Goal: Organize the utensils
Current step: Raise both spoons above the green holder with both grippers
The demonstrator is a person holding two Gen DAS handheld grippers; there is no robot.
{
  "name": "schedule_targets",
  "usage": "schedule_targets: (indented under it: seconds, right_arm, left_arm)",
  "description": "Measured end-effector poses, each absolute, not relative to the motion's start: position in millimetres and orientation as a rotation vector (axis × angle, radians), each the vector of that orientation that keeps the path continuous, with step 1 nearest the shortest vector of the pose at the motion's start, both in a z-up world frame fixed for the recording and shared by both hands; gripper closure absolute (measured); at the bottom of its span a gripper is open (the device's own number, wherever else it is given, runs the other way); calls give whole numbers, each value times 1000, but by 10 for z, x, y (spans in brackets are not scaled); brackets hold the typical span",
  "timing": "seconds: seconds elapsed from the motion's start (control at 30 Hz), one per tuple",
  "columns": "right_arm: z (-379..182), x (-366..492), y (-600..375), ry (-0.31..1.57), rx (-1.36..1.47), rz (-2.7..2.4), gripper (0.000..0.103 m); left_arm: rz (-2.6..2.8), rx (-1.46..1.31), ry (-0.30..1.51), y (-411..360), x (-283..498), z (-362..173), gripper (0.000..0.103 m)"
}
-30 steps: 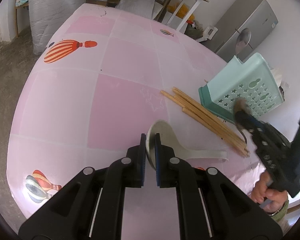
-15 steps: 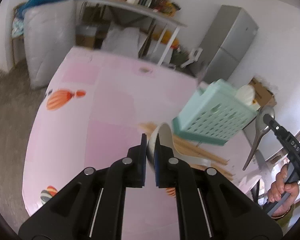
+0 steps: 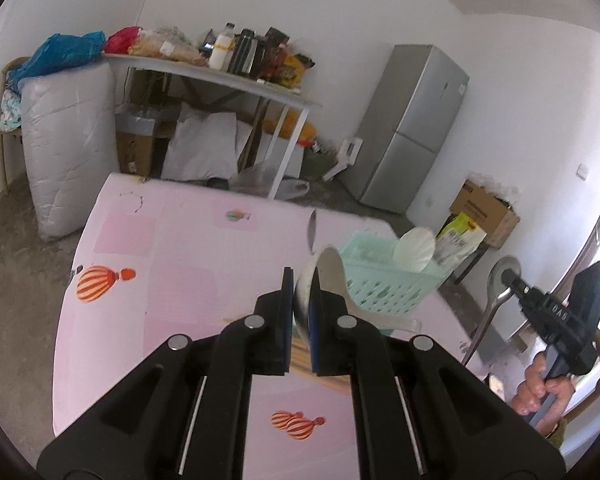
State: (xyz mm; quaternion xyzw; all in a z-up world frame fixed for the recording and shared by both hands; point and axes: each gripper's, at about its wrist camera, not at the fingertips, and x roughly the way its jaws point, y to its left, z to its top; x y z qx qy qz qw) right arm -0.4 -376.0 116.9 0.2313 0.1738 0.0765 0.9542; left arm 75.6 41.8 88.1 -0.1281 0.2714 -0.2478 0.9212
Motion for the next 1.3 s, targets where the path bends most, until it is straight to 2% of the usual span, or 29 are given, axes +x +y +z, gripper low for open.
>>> schedule_targets:
  seconds: [0.23,0.5,0.97,1.3]
  right_arm:
    - [1145,-65,-3799,335,491,160,99]
    - [1112,-39,-3791,336,501,174,99]
    - [1066,-21,-3825,344,513,181,99]
    - [1032,-20,-3815,351,521,185,99]
  left_arm:
    - [-516,-272,454,390,785,1261,98]
    - [-380,-16,284,-14,823,1667,98]
    - [-244,464,248,-965,951,1425,98]
    - [-291,537,369,-1226,1274,1152,98]
